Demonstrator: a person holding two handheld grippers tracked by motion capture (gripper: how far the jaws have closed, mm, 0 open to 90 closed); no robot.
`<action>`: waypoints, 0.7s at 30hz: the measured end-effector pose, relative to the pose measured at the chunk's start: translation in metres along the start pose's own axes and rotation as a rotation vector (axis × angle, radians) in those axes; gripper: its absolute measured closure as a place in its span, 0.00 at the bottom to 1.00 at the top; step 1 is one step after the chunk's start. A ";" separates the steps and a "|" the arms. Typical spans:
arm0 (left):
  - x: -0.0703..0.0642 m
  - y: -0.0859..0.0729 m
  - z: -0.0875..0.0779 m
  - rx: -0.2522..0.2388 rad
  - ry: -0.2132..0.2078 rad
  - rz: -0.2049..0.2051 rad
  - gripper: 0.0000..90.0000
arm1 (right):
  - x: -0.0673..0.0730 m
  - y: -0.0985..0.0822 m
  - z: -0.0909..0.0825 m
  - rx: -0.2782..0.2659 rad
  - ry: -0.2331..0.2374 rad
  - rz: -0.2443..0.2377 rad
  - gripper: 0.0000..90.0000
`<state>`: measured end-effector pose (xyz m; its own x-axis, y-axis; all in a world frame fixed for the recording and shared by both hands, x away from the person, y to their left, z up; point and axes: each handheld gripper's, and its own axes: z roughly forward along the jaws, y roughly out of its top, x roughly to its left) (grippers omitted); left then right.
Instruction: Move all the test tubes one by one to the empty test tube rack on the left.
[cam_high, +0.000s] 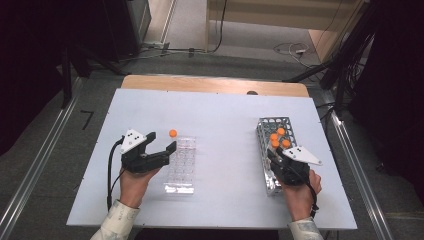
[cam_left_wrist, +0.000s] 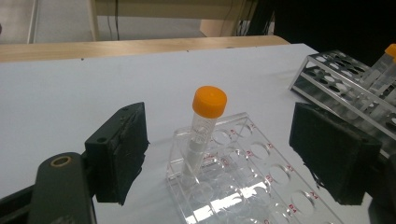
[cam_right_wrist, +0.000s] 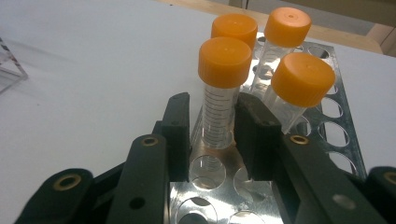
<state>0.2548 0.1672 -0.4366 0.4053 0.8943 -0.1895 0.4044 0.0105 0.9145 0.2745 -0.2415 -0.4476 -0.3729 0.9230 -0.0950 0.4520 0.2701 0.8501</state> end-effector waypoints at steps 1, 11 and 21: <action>0.000 0.000 0.000 0.001 0.000 -0.001 0.22 | 0.000 0.000 0.001 0.002 -0.002 0.001 0.73; -0.002 -0.001 0.002 0.008 -0.004 0.002 0.22 | 0.001 0.000 0.004 0.005 -0.029 -0.009 0.79; -0.002 -0.001 0.001 0.006 -0.006 0.002 0.22 | 0.003 0.005 -0.007 -0.041 -0.035 -0.009 0.80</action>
<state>0.2546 0.1653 -0.4376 0.4108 0.8918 -0.1896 0.4083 0.0060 0.9128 0.2698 -0.2396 -0.4399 -0.3481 0.9298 -0.1198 0.4154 0.2676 0.8694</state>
